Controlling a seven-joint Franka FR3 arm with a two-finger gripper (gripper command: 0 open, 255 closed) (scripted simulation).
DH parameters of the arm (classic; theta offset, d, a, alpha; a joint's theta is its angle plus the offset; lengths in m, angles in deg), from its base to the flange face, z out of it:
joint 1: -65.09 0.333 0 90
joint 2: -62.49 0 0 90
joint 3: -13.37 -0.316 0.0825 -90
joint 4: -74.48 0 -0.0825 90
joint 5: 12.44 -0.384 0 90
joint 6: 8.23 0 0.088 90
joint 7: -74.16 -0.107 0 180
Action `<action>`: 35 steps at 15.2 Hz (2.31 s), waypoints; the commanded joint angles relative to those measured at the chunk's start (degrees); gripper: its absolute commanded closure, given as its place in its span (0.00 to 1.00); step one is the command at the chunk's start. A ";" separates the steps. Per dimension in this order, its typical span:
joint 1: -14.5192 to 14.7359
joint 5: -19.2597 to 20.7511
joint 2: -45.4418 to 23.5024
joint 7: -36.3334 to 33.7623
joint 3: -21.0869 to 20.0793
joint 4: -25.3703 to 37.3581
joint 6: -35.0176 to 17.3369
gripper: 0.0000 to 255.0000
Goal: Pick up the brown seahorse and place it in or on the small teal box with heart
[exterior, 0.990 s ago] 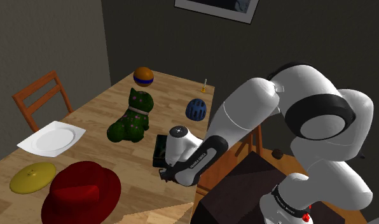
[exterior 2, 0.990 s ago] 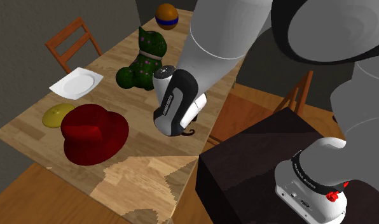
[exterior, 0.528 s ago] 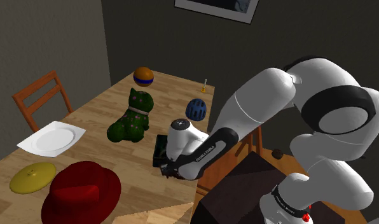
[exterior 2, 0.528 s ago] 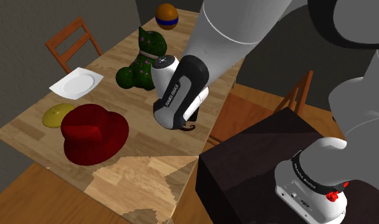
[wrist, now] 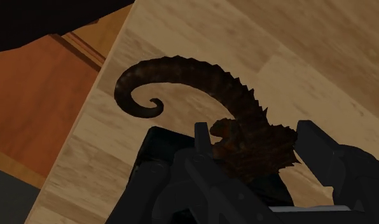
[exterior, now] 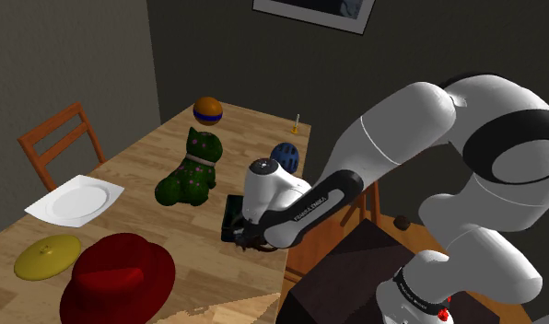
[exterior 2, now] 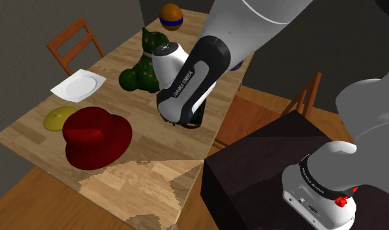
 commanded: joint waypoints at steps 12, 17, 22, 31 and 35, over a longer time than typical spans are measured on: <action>-3.68 1.70 -1.76 5.24 3.49 6.58 8.12 1.00; -9.66 -1.20 3.24 12.63 3.64 14.83 11.73 1.00; -13.41 -3.35 7.44 16.53 2.97 19.87 12.85 1.00; -15.35 -6.57 12.91 18.34 0.44 20.12 7.93 1.00; -16.30 -7.91 15.45 19.09 -0.80 20.56 5.88 1.00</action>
